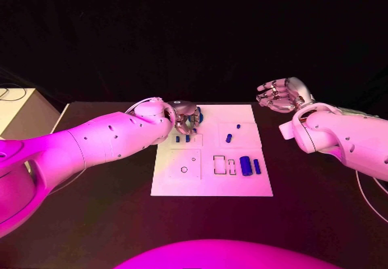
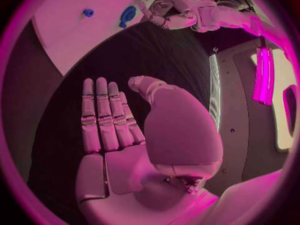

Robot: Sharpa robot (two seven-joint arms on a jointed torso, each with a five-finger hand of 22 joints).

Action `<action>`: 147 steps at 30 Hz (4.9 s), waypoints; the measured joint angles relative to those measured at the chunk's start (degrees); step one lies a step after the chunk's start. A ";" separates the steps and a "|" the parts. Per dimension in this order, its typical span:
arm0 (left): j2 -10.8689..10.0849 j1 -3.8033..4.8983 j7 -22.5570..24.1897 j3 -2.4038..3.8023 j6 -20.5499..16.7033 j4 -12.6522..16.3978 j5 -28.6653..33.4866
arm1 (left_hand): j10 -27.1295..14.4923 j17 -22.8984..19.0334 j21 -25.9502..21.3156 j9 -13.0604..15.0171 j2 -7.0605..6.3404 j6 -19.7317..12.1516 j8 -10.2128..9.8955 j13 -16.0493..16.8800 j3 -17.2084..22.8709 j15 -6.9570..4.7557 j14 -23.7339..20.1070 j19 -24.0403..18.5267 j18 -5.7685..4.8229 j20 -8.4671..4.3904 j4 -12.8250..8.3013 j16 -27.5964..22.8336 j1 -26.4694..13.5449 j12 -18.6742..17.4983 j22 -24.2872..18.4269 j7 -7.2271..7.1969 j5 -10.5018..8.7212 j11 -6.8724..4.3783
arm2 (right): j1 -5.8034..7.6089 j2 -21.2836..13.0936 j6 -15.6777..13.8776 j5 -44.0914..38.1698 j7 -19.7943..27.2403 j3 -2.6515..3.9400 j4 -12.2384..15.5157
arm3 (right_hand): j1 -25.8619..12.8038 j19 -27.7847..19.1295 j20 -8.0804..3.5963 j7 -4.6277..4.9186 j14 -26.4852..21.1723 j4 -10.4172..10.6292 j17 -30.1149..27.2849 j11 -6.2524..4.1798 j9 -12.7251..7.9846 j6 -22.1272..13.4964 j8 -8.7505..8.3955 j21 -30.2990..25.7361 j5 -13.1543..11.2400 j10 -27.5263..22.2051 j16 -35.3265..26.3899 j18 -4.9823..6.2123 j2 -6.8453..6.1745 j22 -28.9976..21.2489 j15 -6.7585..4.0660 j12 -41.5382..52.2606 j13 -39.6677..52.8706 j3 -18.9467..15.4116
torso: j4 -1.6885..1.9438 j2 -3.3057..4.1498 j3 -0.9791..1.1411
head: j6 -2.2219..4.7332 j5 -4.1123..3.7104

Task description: Assemble the parts on the task board

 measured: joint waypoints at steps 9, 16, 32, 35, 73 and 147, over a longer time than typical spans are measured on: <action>0.56 0.00 0.00 -0.02 0.42 -0.82 0.16 | 2.76 1.18 2.76 -0.07 0.79 2.66 -1.24 -0.84 2.62 -0.57 1.18 1.02 -0.01 -0.42 -0.71 1.29 0.79 -1.83 1.76 -0.28 0.00 -0.50 | 0.02 0.04 0.00 0.00 0.00 0.00 0.01 | 0.00 0.00 0.00 0.00 0.00 0.00 0.00 0.00 0.00 0.00 0.00 0.00 0.00 0.00 0.00 0.00 0.00 -0.05 0.00 0.00 -0.05 0.00 | 0.03 0.01 0.01 | -0.30 -0.16; 0.91 0.00 0.00 -0.06 1.12 -1.50 0.31 | 3.28 1.25 3.39 -0.21 1.29 2.95 -1.92 -1.23 4.02 -0.55 1.25 1.22 0.00 -0.62 -1.49 1.65 1.29 -2.99 2.33 0.01 0.00 -0.57 | 0.04 0.08 0.00 0.00 0.00 0.00 0.01 | 0.00 0.00 0.00 0.00 0.00 0.00 0.00 0.00 0.01 0.00 0.00 0.00 0.00 0.00 0.00 0.00 0.00 -0.09 0.00 -0.12 -0.05 0.00 | 0.09 -0.02 -0.02 | -0.38 -0.25; 2.01 -0.04 -0.32 -0.23 2.25 -3.23 1.00 | 3.14 0.62 3.68 -0.47 0.67 3.15 -3.47 -1.78 4.66 -0.34 1.37 1.22 0.00 -0.63 -1.81 1.86 0.67 -4.94 2.84 0.22 0.00 -0.08 | 0.09 0.18 0.01 0.00 0.01 0.01 0.05 | 0.00 0.00 0.00 0.00 0.00 0.00 0.01 0.00 0.01 0.00 0.01 0.00 0.00 0.00 0.00 0.00 0.00 -0.10 0.00 -0.23 -0.04 0.00 | 0.06 0.01 -0.04 | -0.42 -0.25; 2.11 0.00 -0.32 -0.23 2.34 -3.41 1.15 | 3.14 0.62 3.92 -0.53 0.67 3.15 -3.79 -1.82 4.66 -0.34 1.37 1.22 0.00 -0.63 -1.81 1.86 0.67 -4.94 2.85 0.22 0.00 -0.07 | 0.10 0.20 0.02 0.00 0.01 0.01 0.05 | 0.00 0.00 0.00 0.00 0.00 0.00 0.01 0.00 0.01 0.00 0.01 0.00 0.00 0.00 0.00 0.00 0.00 -0.10 0.00 -0.23 -0.04 0.00 | 0.01 0.01 -0.02 | -0.41 -0.32; 1.11 -0.17 2.06 -0.26 -0.22 -2.72 4.24 | 10.22 4.70 12.74 1.02 3.24 8.18 -4.52 -1.69 8.67 -0.67 4.76 4.91 -1.77 -0.42 -6.18 4.59 0.06 -9.33 2.88 0.93 -0.24 -0.39 | 0.17 0.18 0.08 0.00 -0.05 0.01 0.20 | -0.23 0.00 0.00 0.00 0.00 0.00 0.01 0.00 0.01 0.00 0.01 0.00 0.00 0.00 0.00 0.00 0.23 -0.20 0.00 -0.23 -0.03 0.00 | 0.13 -0.04 -0.06 | -0.34 -0.46; -2.67 -0.69 -0.02 2.54 3.41 -1.42 8.92 | 10.83 3.59 12.52 1.38 3.01 8.37 -5.02 -1.75 8.67 -0.46 4.96 4.89 -1.75 -0.42 -6.49 4.58 -0.76 -10.87 2.86 1.16 -0.24 -0.19 | 0.17 -0.10 0.06 -0.02 0.00 0.02 0.24 | -0.23 0.00 0.00 0.00 0.00 -0.32 0.02 0.00 0.01 0.00 0.01 0.00 0.00 0.00 0.00 0.00 0.23 -0.27 0.00 -0.23 -0.02 -0.01 | 0.65 -0.19 0.12 | -0.78 -0.48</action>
